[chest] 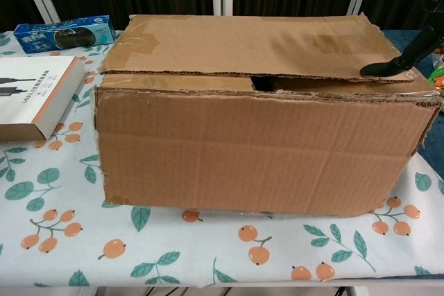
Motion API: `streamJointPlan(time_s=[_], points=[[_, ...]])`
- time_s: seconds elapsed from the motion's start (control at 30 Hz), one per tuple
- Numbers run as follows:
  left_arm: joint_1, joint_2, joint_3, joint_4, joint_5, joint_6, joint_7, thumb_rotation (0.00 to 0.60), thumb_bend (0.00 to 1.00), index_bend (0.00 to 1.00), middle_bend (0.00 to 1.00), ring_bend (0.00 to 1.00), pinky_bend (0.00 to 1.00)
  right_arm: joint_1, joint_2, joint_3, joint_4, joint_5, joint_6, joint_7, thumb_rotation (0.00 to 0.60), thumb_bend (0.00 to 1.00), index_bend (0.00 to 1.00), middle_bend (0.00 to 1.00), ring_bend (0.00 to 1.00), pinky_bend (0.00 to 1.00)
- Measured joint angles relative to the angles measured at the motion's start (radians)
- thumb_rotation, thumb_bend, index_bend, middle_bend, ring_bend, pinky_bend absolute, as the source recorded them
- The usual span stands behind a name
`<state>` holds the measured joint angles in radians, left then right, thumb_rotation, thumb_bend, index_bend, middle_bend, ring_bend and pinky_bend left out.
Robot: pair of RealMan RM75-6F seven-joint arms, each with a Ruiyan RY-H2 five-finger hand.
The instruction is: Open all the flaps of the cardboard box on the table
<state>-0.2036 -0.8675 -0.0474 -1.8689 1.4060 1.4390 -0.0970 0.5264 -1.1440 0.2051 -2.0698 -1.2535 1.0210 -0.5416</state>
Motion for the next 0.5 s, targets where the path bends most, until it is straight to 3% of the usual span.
streamJointPlan(time_s=[0.5], points=[[0.012,-0.012,-0.011,0.039,0.005,-0.034,-0.069,0.428,0.00,0.11,0.14,0.10,0.19,0.045,0.021,-0.033,-0.059,0.037,0.006,-0.010,0.600,0.06,0.00,0.00,0.00,0.00]])
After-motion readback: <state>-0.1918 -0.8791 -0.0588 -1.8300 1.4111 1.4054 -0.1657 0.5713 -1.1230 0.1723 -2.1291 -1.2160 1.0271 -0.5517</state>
